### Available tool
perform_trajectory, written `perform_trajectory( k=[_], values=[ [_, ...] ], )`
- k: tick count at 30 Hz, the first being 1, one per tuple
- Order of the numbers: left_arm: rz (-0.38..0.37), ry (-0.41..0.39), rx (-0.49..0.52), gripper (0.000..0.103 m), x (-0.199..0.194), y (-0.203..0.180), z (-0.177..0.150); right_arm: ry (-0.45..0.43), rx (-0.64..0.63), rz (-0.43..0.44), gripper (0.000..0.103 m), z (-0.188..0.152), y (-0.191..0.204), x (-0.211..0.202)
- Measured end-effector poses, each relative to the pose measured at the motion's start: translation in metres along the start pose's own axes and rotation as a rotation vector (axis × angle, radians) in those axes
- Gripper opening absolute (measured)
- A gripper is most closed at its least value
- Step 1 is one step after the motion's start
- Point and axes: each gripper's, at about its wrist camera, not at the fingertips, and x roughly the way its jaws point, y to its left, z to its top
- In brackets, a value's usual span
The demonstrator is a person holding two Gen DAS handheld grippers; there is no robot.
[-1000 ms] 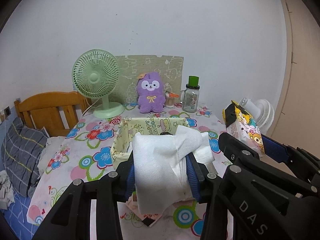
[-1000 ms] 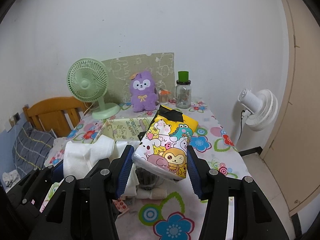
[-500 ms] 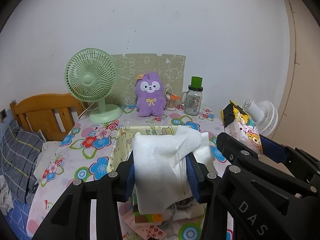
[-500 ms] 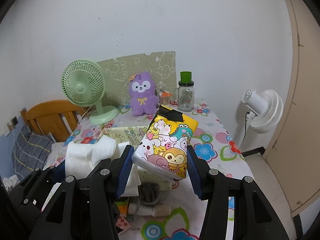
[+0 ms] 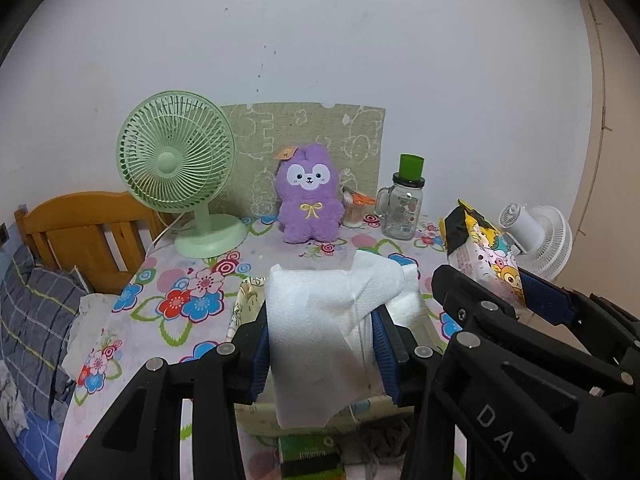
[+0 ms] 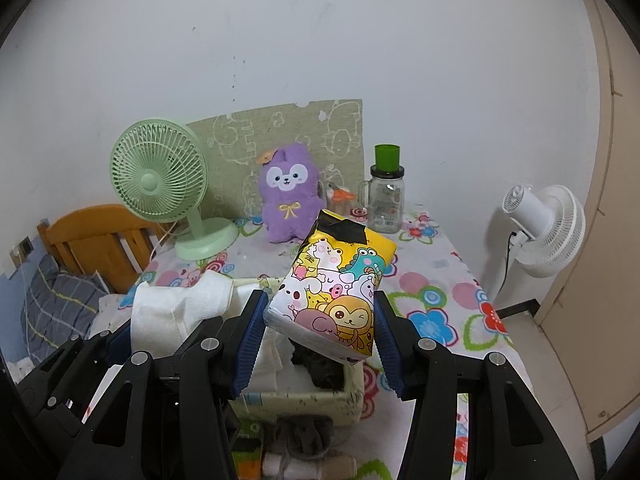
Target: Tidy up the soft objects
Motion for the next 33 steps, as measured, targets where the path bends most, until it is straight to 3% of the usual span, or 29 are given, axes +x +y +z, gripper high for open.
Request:
perform_trajectory(
  k=[14,18,25,33],
  values=[
    [-0.019,0.071,-0.036,0.049,0.053,0.017,0.004,0.03,-0.001,0.045,0.056,0.006,0.006,0.051],
    [-0.023,0.091,-0.036,0.057,0.063,0.019,0.001,0.051,-0.006,0.052,0.056,0.004,0.007,0.063],
    [-0.042,0.128,-0.024,0.087,0.079,0.021,-0.003,0.085,-0.016,0.065,0.055,0.0,0.008,0.083],
    [-0.024,0.166,0.015,0.096,0.092,0.023,-0.011,0.115,-0.004,0.109,0.057,-0.005,0.009,0.104]
  ],
)
